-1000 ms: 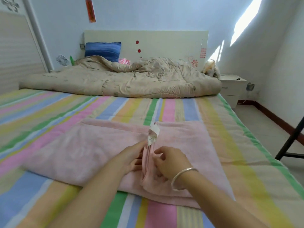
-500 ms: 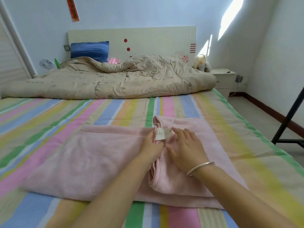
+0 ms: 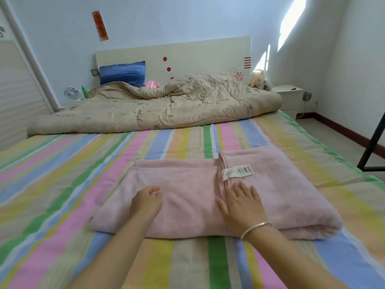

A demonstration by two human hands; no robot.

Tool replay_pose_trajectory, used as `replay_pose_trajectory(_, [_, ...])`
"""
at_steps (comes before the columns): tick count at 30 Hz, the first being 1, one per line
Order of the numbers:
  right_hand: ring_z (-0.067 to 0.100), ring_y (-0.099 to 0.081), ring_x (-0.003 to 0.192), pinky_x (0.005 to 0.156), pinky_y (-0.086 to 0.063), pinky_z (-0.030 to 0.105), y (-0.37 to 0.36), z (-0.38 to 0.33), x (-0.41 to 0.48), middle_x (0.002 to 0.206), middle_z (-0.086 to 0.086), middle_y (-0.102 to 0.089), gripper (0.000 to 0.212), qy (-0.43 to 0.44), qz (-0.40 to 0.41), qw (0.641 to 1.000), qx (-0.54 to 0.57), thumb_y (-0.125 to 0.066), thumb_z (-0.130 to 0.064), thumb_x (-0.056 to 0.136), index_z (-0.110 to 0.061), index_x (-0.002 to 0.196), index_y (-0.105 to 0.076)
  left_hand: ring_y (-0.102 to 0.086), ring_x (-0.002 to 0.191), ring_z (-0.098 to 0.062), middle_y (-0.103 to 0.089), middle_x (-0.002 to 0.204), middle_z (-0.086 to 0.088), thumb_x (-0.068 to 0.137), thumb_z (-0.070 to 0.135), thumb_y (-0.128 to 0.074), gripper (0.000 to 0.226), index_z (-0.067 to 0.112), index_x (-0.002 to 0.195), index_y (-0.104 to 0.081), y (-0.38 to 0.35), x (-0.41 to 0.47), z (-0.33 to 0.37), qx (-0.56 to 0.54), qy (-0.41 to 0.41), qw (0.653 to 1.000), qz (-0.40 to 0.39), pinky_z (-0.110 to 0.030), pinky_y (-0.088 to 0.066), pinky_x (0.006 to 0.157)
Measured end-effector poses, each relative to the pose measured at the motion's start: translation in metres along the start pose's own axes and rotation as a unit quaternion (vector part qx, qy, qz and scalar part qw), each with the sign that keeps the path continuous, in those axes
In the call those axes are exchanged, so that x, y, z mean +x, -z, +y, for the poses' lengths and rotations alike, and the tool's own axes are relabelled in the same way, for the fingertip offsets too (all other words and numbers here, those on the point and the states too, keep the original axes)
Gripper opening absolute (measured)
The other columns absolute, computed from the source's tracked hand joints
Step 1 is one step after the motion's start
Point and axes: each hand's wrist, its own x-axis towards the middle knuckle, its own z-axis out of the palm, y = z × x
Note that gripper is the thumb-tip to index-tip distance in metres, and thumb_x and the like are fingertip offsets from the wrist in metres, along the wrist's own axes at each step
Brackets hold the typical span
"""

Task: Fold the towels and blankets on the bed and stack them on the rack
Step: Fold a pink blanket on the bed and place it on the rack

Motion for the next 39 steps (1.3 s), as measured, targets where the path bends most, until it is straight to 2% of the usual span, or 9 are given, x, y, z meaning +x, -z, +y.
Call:
replay_pose_trajectory(6, [0.029, -0.009, 0.148, 0.116, 0.0, 0.048, -0.014, -0.02, -0.015, 0.159, 0.01, -0.019, 0.106, -0.056, 0.0, 0.998, -0.042, 0.017, -0.061, 0.063, -0.02, 0.15, -0.028, -0.048, 0.126, -0.033, -0.055, 0.137, -0.008, 0.091, 0.045, -0.058, 0.06, 0.017, 0.142, -0.043, 0.067, 0.036, -0.066, 0.206, 0.018, 0.977, 0.053, -0.038, -0.042, 0.098])
replay_pose_trajectory(12, [0.032, -0.03, 0.142, 0.111, -0.004, 0.054, -0.018, -0.068, -0.035, 0.15, 0.011, -0.04, 0.086, -0.051, -0.002, 0.998, -0.037, -0.001, -0.059, 0.078, -0.022, 0.134, -0.055, -0.053, 0.098, -0.03, -0.058, 0.114, -0.014, 0.089, 0.042, -0.066, 0.068, -0.003, 0.136, -0.044, 0.095, 0.061, -0.083, 0.085, 0.099, 0.991, -0.043, -0.036, -0.046, 0.087])
replay_pose_trajectory(16, [0.026, -0.009, 0.148, 0.111, 0.009, 0.057, -0.02, -0.082, -0.034, 0.16, 0.001, -0.018, 0.097, -0.063, -0.012, 0.997, -0.042, 0.015, -0.06, 0.069, -0.029, 0.148, -0.033, -0.056, 0.093, -0.031, -0.053, 0.091, -0.007, 0.082, 0.046, -0.073, 0.068, -0.003, 0.123, -0.051, 0.097, 0.066, -0.09, 0.073, 0.12, 0.989, -0.046, -0.037, -0.05, 0.082])
replay_pose_trajectory(23, [0.02, -0.013, 0.146, 0.117, -0.007, 0.046, -0.012, -0.077, -0.036, 0.153, -0.006, -0.031, 0.057, -0.086, 0.0, 0.996, 0.004, -0.029, -0.056, 0.096, -0.029, 0.146, -0.031, -0.064, 0.104, -0.033, -0.066, 0.112, -0.016, 0.077, 0.033, -0.076, 0.053, 0.007, 0.12, -0.058, 0.101, 0.067, -0.053, -0.276, 0.221, 0.921, -0.162, -0.045, -0.053, 0.092])
replay_pose_trajectory(26, [0.027, -0.039, 0.132, 0.103, -0.036, 0.045, -0.005, -0.068, -0.034, 0.139, 0.0, -0.05, 0.067, -0.082, 0.078, 0.99, 0.078, -0.03, -0.06, 0.083, -0.022, 0.136, -0.05, -0.067, 0.099, -0.028, -0.069, 0.105, -0.01, 0.083, 0.03, -0.066, 0.032, 0.01, 0.109, -0.064, 0.1, 0.065, -0.009, -0.383, 0.169, 0.893, -0.166, -0.039, -0.056, 0.077])
replay_pose_trajectory(30, [0.023, -0.046, 0.121, 0.099, -0.036, 0.033, 0.01, -0.036, -0.027, 0.137, 0.002, -0.048, 0.063, -0.09, 0.085, 0.966, 0.226, -0.047, -0.05, 0.087, -0.019, 0.141, -0.041, -0.07, 0.085, -0.023, -0.073, 0.098, -0.007, 0.078, 0.037, -0.065, 0.039, 0.015, 0.109, -0.067, 0.079, 0.05, 0.064, -0.481, 0.115, 0.847, -0.193, -0.031, -0.055, 0.064])
replay_pose_trajectory(33, [0.023, -0.06, 0.11, 0.097, -0.044, 0.035, 0.024, -0.008, -0.015, 0.134, -0.001, -0.05, 0.05, -0.173, 0.033, 0.89, 0.421, -0.055, -0.035, 0.093, -0.026, 0.139, -0.038, -0.067, 0.102, -0.025, -0.07, 0.111, -0.012, 0.079, 0.043, -0.063, 0.052, 0.012, 0.121, -0.064, 0.05, 0.038, 0.118, -0.501, 0.097, 0.829, -0.227, -0.035, -0.053, 0.082])
replay_pose_trajectory(35, [0.029, -0.065, 0.098, 0.09, -0.052, 0.044, 0.038, 0.008, -0.011, 0.125, 0.006, -0.055, 0.037, -0.237, -0.022, 0.764, 0.599, -0.052, -0.034, 0.097, -0.023, 0.131, -0.043, -0.066, 0.103, -0.025, -0.07, 0.111, -0.012, 0.081, 0.045, -0.064, 0.046, 0.01, 0.111, -0.067, 0.027, 0.026, 0.154, -0.496, 0.088, 0.827, -0.25, -0.037, -0.051, 0.093])
replay_pose_trajectory(39, [0.038, -0.069, 0.093, 0.082, -0.055, 0.047, 0.07, 0.052, -0.005, 0.119, 0.016, -0.063, 0.043, -0.259, -0.086, 0.591, 0.759, -0.047, -0.05, 0.096, -0.015, 0.121, -0.053, -0.064, 0.086, -0.022, -0.068, 0.095, -0.011, 0.083, 0.047, -0.064, 0.044, 0.004, 0.096, -0.064, -0.016, -0.013, 0.22, -0.465, 0.091, 0.828, -0.301, -0.029, -0.052, 0.077])
